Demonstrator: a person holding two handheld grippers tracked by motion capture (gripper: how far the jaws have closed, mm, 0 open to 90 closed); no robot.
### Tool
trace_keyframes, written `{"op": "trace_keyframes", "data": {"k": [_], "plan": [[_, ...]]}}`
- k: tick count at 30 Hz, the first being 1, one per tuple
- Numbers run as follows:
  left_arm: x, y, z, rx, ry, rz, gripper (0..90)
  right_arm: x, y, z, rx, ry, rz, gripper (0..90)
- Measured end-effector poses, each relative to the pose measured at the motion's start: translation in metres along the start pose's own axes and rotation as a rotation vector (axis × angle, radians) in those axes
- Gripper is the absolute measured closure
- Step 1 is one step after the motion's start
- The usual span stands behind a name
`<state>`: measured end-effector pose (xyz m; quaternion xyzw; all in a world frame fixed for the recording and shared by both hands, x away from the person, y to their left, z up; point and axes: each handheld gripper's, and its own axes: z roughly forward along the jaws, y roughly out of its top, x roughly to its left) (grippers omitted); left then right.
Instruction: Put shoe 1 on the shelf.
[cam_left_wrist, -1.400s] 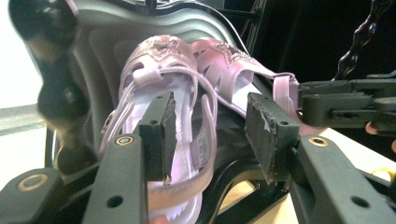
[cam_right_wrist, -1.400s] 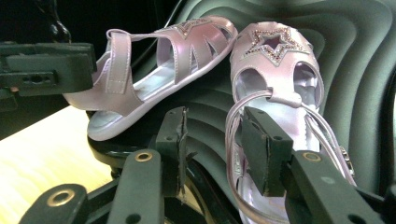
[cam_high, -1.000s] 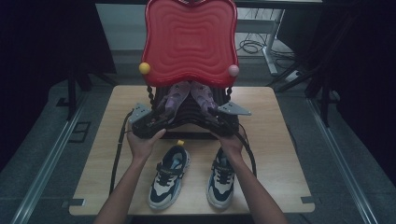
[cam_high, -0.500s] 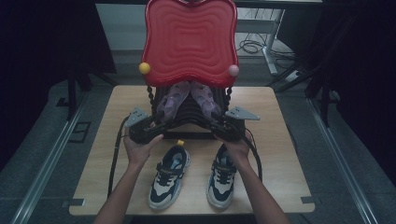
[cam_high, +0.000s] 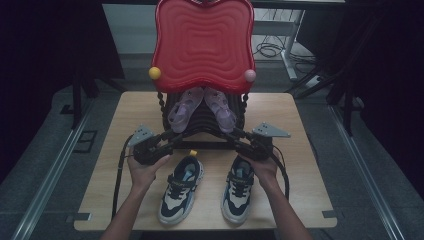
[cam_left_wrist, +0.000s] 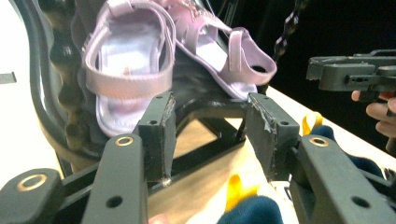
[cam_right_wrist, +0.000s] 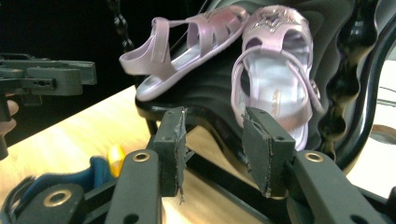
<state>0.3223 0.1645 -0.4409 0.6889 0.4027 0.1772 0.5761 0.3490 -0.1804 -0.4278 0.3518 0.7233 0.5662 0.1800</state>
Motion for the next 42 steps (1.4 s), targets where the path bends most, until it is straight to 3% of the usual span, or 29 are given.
{"op": "trace_keyframes", "data": {"k": [12,24,30,42], "plan": [[-0.004,-0.024,-0.021,0.052,-0.026,-0.04,53.3,0.007,-0.02,-0.026,0.001,0.028,-0.028,58.6],[-0.013,-0.039,-0.036,0.105,-0.033,-0.02,53.0,0.008,-0.041,-0.043,0.045,0.038,-0.038,57.7],[-0.017,-0.048,-0.042,0.122,-0.049,-0.028,53.0,0.008,-0.049,-0.048,0.068,0.036,-0.048,56.7],[-0.021,-0.05,-0.043,0.138,-0.066,-0.03,53.0,0.008,-0.052,-0.054,0.054,0.033,-0.043,55.7]]}}
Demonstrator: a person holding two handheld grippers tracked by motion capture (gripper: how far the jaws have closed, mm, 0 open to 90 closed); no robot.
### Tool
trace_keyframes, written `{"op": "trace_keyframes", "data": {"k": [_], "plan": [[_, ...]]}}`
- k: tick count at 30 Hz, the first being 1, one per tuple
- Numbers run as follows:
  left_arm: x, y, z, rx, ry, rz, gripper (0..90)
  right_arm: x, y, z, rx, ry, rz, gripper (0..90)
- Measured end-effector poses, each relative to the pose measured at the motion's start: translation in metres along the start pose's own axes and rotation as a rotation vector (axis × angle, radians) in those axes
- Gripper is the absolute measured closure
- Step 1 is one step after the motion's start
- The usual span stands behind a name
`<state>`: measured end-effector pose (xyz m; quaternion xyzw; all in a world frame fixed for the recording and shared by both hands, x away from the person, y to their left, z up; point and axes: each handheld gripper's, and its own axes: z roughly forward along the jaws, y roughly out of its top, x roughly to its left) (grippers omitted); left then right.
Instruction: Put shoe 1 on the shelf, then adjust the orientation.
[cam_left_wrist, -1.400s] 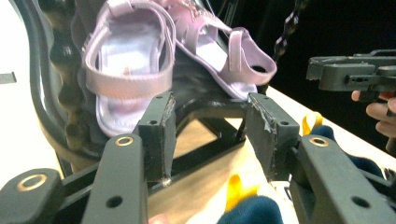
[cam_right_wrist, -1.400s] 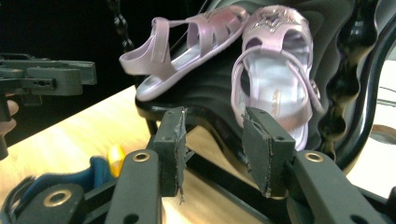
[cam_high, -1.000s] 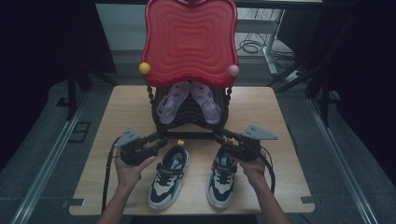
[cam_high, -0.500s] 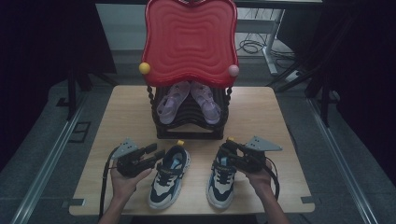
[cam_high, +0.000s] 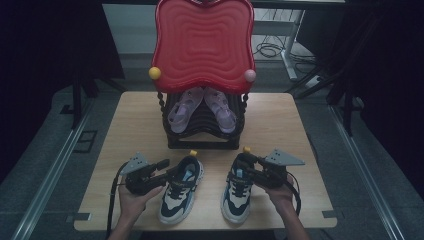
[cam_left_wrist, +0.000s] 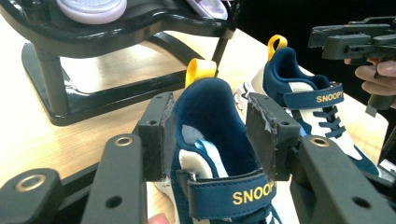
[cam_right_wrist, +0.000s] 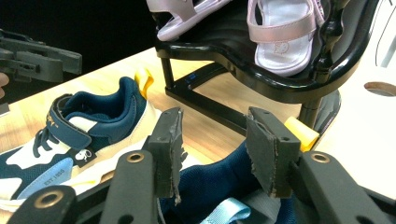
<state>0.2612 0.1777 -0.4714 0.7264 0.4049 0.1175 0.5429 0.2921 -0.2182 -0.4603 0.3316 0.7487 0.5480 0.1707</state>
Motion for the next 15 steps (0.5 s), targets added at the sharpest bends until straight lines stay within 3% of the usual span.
{"op": "trace_keyframes", "data": {"k": [15], "plan": [[-0.021,0.004,0.0,0.029,-0.085,0.005,54.1,-0.007,0.003,-0.012,-0.035,-0.031,0.01,54.3]]}}
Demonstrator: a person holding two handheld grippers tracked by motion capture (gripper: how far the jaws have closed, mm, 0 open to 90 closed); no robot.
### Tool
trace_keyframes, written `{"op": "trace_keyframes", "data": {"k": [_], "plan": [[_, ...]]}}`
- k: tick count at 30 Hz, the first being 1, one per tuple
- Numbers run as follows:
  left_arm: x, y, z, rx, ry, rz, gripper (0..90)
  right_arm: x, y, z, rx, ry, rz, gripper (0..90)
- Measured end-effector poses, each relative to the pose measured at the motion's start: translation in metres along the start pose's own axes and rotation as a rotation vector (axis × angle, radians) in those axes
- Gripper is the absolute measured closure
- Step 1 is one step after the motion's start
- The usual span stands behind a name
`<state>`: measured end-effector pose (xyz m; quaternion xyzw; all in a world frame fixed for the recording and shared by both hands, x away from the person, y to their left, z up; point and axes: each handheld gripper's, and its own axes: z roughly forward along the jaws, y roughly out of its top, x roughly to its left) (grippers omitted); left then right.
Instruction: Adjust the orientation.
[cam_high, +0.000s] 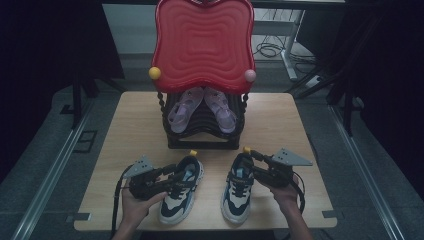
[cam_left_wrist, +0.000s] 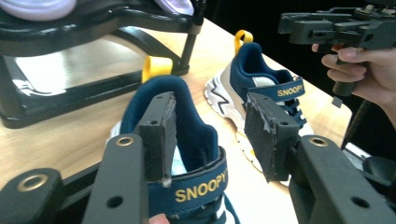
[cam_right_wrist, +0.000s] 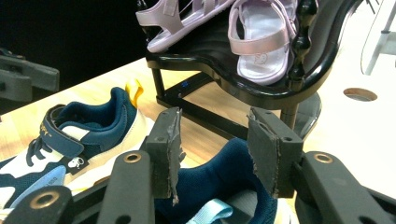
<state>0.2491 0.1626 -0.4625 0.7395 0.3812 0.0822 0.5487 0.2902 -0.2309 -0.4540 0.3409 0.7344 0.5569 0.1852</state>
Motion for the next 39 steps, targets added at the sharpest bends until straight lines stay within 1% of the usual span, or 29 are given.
{"op": "trace_keyframes", "data": {"k": [4,7,8,11,13,17,19,22,29,32,39], "plan": [[-0.002,-0.001,0.001,0.005,-0.011,-0.017,57.1,0.0,-0.001,-0.001,0.0,-0.005,-0.001,53.8],[-0.004,-0.002,0.003,0.013,-0.015,-0.015,61.9,0.0,-0.001,-0.001,-0.002,-0.004,0.002,53.8],[-0.006,-0.002,0.004,0.02,-0.025,-0.01,63.9,0.0,-0.001,-0.001,-0.001,-0.005,0.002,53.7],[-0.01,-0.003,0.006,0.02,-0.04,0.0,70.3,0.0,-0.001,-0.001,0.002,-0.007,0.004,53.6],[-0.013,-0.004,0.008,0.033,-0.052,0.006,73.7,0.0,-0.002,-0.001,0.005,-0.007,0.011,53.3],[-0.019,-0.006,0.014,0.078,-0.077,0.015,78.3,-0.001,-0.004,0.0,0.01,-0.01,0.015,53.2],[-0.021,-0.007,0.016,0.092,-0.082,0.015,80.1,-0.001,-0.004,0.0,0.01,-0.012,0.012,53.2],[-0.023,-0.009,0.019,0.097,-0.078,0.019,82.9,0.0,-0.005,0.0,0.011,-0.01,0.013,52.8],[-0.025,-0.011,0.023,0.116,-0.087,0.019,86.1,-0.001,-0.006,-0.001,0.009,-0.014,0.021,52.6],[-0.028,-0.014,0.027,0.14,-0.092,0.028,86.7,-0.002,-0.007,-0.001,0.009,-0.014,0.025,52.6],[-0.034,-0.017,0.03,0.168,-0.103,0.041,87.1,-0.002,-0.008,-0.002,0.011,-0.015,0.03,52.3]]}}
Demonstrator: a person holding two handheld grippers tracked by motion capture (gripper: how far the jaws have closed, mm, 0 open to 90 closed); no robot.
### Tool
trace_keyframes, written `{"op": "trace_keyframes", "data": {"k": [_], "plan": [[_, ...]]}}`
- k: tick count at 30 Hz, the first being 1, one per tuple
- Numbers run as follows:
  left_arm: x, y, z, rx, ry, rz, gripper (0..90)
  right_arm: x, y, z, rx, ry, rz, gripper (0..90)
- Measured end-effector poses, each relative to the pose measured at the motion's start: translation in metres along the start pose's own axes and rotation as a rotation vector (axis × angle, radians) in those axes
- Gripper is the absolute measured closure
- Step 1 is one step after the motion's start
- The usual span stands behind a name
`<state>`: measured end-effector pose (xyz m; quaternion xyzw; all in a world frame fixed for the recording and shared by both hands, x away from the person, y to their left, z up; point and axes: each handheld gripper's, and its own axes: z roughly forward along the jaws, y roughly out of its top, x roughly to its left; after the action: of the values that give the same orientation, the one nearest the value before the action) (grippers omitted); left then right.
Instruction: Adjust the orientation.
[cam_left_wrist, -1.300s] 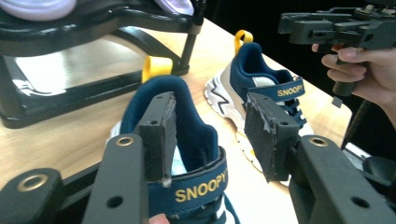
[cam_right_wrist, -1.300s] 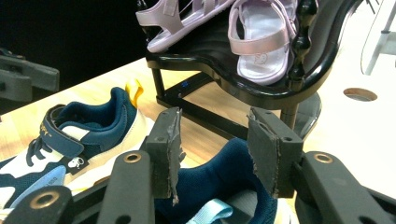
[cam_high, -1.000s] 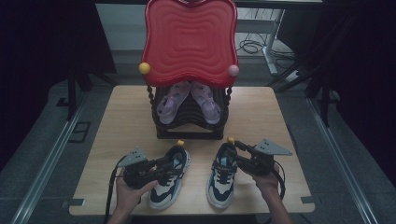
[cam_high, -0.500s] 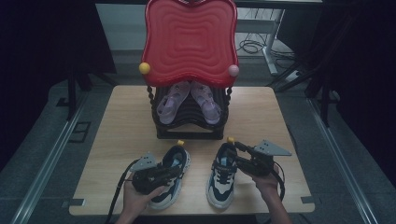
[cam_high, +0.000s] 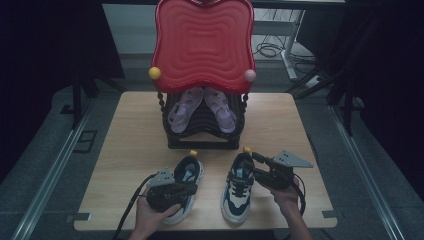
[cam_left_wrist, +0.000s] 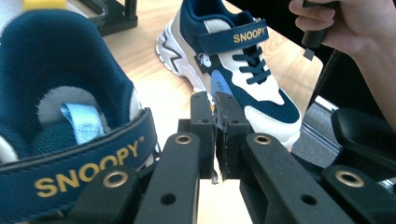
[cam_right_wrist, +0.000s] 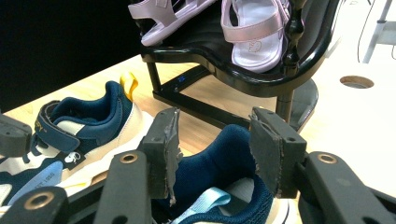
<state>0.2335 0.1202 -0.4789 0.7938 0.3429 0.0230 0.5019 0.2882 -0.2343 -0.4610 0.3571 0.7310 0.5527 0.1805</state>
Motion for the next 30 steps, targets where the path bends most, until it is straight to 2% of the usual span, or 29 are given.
{"op": "trace_keyframes", "data": {"k": [12,16,23,30], "plan": [[-0.004,-0.008,0.005,0.053,-0.023,0.003,88.1,-0.003,-0.003,-0.003,0.003,-0.009,0.011,52.4],[-0.005,-0.013,0.008,0.085,-0.036,-0.001,88.9,-0.003,-0.003,-0.003,0.003,-0.01,0.012,52.3],[-0.004,-0.017,0.01,0.118,-0.042,-0.004,90.0,-0.004,-0.004,-0.004,0.001,-0.014,0.009,52.3],[-0.001,-0.021,0.014,0.161,-0.029,-0.006,90.0,-0.004,-0.004,-0.004,0.001,-0.017,0.015,52.4]]}}
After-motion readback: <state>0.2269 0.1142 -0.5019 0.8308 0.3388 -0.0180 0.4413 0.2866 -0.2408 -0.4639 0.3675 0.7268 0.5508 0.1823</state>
